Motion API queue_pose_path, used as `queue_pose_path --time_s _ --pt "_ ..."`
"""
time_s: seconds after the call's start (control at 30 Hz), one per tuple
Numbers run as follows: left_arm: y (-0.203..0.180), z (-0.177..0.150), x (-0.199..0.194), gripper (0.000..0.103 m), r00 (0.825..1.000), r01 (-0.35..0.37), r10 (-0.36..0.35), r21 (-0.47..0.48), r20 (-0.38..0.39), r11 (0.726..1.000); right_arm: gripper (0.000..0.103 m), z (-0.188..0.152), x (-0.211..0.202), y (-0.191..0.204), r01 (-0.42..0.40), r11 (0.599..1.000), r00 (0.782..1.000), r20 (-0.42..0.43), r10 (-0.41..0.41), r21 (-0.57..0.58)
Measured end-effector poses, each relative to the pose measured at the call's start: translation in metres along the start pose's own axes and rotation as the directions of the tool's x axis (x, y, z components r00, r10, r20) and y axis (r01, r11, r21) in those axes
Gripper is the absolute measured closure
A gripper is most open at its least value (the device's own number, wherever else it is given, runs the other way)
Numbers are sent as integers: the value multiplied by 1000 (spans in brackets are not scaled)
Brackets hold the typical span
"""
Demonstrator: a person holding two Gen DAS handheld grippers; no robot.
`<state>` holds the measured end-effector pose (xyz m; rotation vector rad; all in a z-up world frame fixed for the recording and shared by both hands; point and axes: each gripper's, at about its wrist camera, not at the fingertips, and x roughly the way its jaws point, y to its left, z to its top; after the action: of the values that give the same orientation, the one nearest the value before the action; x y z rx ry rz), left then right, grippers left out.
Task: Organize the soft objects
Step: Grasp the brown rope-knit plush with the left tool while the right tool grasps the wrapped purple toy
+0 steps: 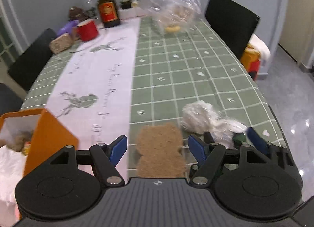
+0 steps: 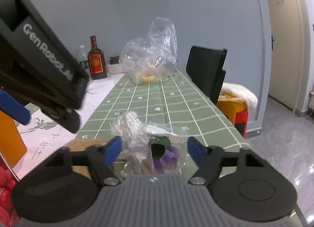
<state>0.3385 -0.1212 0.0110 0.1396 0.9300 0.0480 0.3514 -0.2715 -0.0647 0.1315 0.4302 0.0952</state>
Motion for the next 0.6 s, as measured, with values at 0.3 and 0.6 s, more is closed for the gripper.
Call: queue_pose_path --time_s 0.3,0.6 --pt "-11 1 33 19 998 -33 33 -1 -51 999 67 -1 -3 -1 31 999 999 13 -31 -14" --pt "-9 -3 68 16 986 -81 67 -90 -153 993 74 -1 -2 -9 46 999 999 0 -46 11"
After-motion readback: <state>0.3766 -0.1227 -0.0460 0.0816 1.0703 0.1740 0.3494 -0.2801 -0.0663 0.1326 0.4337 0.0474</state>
